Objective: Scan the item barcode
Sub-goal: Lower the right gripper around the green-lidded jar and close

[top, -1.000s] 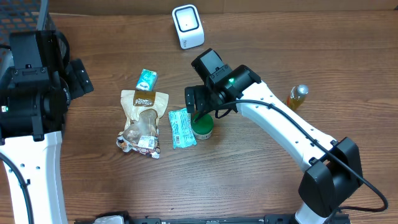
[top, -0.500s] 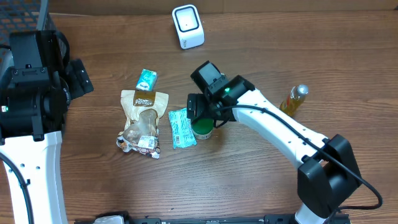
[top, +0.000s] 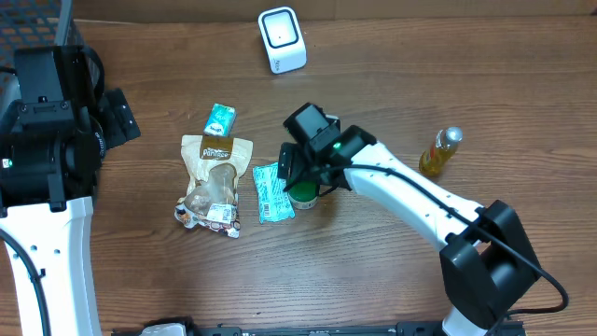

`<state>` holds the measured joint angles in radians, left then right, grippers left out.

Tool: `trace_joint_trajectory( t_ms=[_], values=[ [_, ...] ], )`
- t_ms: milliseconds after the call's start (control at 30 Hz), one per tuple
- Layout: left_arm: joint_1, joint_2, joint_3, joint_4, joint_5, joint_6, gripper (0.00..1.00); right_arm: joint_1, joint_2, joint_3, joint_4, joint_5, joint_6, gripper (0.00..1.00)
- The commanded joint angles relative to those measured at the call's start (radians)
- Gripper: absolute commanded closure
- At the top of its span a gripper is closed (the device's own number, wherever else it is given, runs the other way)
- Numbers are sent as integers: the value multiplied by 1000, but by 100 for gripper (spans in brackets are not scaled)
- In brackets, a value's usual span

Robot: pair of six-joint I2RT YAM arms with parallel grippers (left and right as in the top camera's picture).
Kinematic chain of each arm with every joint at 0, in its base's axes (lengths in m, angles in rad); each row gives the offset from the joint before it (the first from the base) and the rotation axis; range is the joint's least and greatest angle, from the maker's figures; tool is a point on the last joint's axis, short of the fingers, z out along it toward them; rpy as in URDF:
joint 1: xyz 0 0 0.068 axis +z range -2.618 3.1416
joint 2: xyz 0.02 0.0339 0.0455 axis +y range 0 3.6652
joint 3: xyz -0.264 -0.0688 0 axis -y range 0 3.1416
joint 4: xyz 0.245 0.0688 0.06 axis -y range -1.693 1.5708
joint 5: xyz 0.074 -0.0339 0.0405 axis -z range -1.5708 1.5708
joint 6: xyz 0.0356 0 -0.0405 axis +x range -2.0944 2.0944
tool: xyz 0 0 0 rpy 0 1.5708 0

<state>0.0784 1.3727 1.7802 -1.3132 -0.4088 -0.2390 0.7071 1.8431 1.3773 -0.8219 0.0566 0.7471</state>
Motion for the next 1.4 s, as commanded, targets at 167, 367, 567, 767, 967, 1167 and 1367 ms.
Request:
trace_joint_trajectory(
  t_ms=[167,367,567,767,967,1167,1367],
  values=[
    [0,2,20,2,-11,7,1,52,0,-17,-2,100,69,0],
    [0,2,20,2,-11,7,1,76,3,-17,-5,101,68,0],
    [0,2,19,2,-11,7,0,84,6,-17,-46,101,69,0],
    [0,2,20,2,-11,7,1,83,14,-17,-71,141,68,0],
    [0,2,19,2,-11,7,0,55,14,-17,-127,179,68,0],
    [0,2,20,2,-10,7,0,9,14,-17,-187,179,69,0],
    [0,2,20,2,-10,7,1,2,14,-17,-191,179,68,0]
  ],
)
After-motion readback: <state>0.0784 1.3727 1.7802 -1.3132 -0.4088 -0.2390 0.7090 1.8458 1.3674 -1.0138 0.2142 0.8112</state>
